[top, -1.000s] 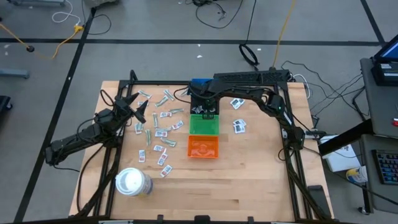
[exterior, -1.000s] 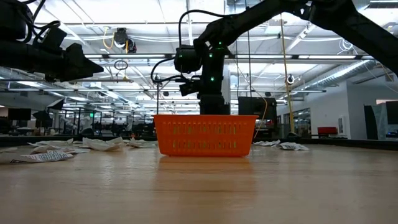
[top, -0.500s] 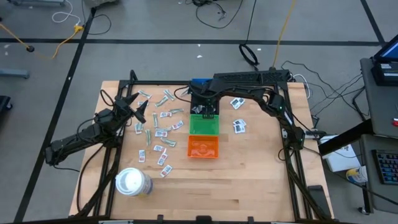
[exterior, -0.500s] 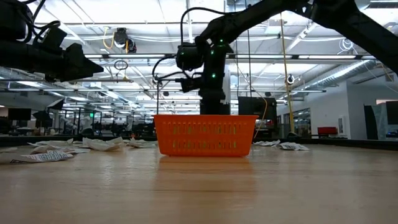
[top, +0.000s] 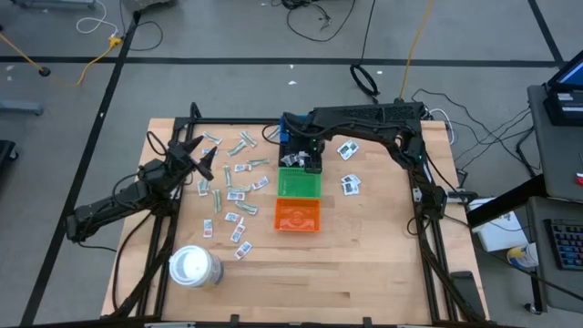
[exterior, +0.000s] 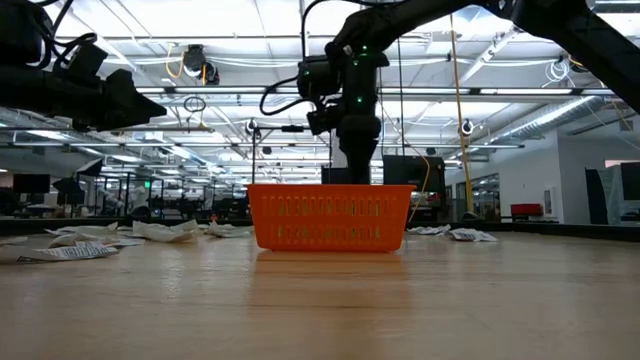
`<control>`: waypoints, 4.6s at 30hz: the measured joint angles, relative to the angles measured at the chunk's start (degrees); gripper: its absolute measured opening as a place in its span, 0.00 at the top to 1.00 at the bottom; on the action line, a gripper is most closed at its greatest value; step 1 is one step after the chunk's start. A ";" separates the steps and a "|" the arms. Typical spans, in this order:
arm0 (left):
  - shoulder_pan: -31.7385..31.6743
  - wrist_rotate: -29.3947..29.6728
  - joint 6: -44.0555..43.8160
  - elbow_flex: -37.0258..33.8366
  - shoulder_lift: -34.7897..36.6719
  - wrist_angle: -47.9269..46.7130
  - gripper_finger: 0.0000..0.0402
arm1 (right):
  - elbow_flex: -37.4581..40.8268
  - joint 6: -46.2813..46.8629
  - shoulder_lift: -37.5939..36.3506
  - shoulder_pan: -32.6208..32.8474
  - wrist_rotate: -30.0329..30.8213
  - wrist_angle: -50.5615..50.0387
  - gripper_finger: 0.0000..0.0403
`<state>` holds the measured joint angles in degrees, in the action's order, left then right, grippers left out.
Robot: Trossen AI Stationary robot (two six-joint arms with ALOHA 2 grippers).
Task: Pick & Place First Aid Supplies
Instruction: Put the black towelette pack into the black bin
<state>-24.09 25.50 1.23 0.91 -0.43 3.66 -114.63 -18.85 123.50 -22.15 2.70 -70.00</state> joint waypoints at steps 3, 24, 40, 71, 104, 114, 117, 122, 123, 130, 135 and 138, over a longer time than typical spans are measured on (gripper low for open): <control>0.01 0.02 0.00 0.02 0.00 0.02 0.24 | 2.22 -0.66 -2.11 0.11 0.00 0.34 0.46; 0.00 0.00 0.00 0.02 0.01 0.00 0.24 | 42.17 -0.29 -29.62 5.75 -0.03 16.43 0.47; 0.02 0.02 0.00 0.00 0.00 0.00 0.24 | 53.93 -1.20 -33.83 7.78 -0.03 24.33 0.47; 0.01 0.00 0.00 0.02 0.02 0.02 0.24 | 62.13 -0.45 -29.22 9.94 -0.43 36.57 0.98; 0.00 0.01 0.00 0.02 0.02 0.02 0.24 | 27.02 -0.12 -20.86 4.44 3.16 6.25 1.00; 0.00 0.02 0.00 0.02 0.00 0.00 0.24 | 7.50 -4.79 -6.81 2.08 3.08 5.62 1.00; 0.00 0.02 -0.02 0.00 0.00 0.02 0.24 | 2.16 -5.03 -3.18 1.71 3.06 4.99 1.00; 0.01 0.02 -0.01 0.02 0.02 0.02 0.24 | -4.52 -5.74 1.19 1.51 3.06 2.88 1.00; 0.00 0.02 -0.02 0.02 0.01 0.01 0.24 | -5.05 -5.77 1.65 1.53 3.03 2.82 1.00; 0.00 0.02 0.00 0.02 0.02 0.02 0.24 | -1.86 -4.52 3.20 1.49 0.08 6.56 1.00; 0.02 0.02 -0.02 0.02 0.00 0.02 0.24 | 3.13 -4.38 3.15 1.49 0.11 12.82 1.00; 0.00 0.02 -0.02 0.02 0.00 0.02 0.24 | 5.11 -4.38 3.15 1.51 0.14 14.60 1.00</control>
<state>-24.09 25.52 1.21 0.93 -0.42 3.68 -109.52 -23.23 126.65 -20.64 2.84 -55.40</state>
